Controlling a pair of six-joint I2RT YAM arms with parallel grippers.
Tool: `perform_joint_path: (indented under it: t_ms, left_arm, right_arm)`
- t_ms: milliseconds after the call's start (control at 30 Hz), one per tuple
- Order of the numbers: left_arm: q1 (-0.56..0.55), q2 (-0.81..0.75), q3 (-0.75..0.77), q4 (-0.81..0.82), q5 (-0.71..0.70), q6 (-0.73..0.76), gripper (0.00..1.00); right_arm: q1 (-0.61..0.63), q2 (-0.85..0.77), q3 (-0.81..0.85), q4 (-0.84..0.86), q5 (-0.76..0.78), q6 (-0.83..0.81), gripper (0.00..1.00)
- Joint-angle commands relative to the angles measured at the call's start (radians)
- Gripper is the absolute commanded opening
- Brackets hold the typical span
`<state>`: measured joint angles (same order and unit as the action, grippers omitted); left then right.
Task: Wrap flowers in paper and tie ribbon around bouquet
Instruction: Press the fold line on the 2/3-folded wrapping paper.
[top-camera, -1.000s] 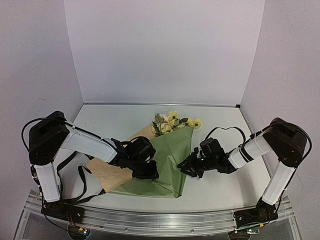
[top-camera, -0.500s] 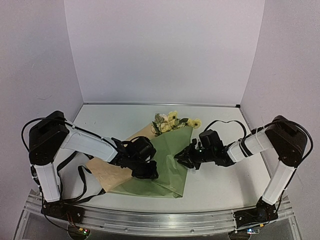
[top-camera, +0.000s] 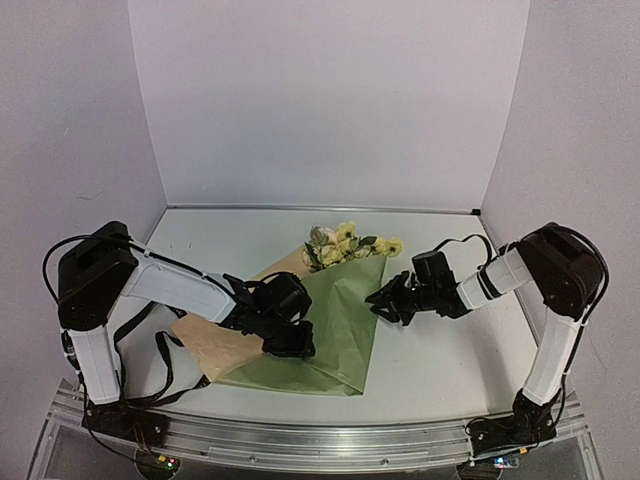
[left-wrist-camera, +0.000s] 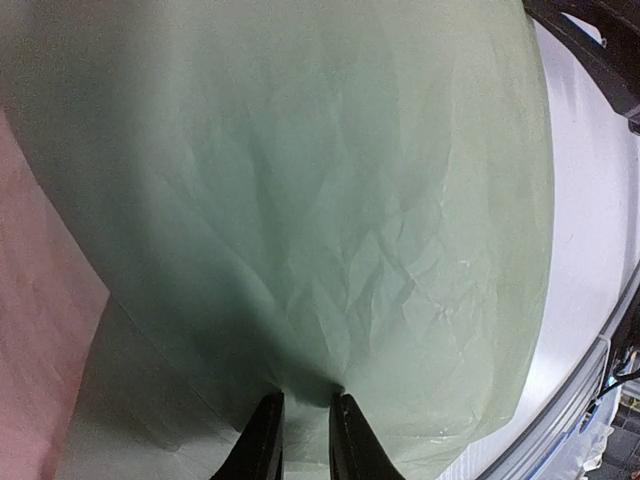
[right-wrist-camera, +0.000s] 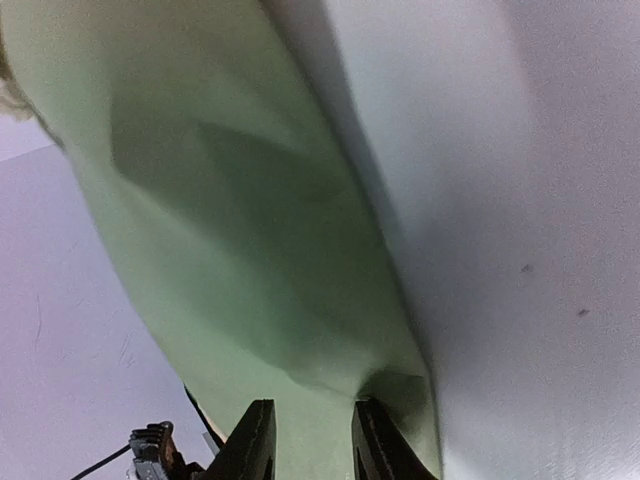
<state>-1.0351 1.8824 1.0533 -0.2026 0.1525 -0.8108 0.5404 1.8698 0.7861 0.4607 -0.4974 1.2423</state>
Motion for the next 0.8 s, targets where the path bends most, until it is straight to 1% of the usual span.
perform_joint_path:
  t_ms: [0,133,300,367,467,600,767]
  left_arm:
    - [0.006,0.026,-0.003,-0.113,-0.057,0.012,0.18]
    - [0.006,0.025,-0.001,-0.118,-0.060,0.012,0.18]
    - [0.006,0.022,0.002,-0.122,-0.063,0.013,0.18]
    - [0.006,0.024,0.002,-0.121,-0.061,0.012,0.18]
    - [0.006,0.028,0.003,-0.120,-0.059,0.012,0.18]
    - [0.006,0.030,0.009,-0.124,-0.059,0.014,0.18]
    - [0.007,0.033,0.011,-0.133,-0.061,0.019,0.18]
  right_arm:
    - [-0.034,0.035,0.037,0.008,-0.033,-0.003,0.29]
    - [-0.043,0.015,0.053,0.009,-0.049,0.013,0.29]
    - [-0.042,-0.081,0.071,-0.010,-0.057,0.013,0.32]
    - [-0.042,-0.091,0.097,-0.032,-0.066,0.007,0.32]
    - [-0.042,-0.060,0.151,-0.064,-0.075,-0.002,0.33]
    - [-0.049,0.023,0.204,-0.069,-0.076,0.001,0.32]
    - [-0.091,0.088,0.207,-0.067,-0.066,-0.014,0.33]
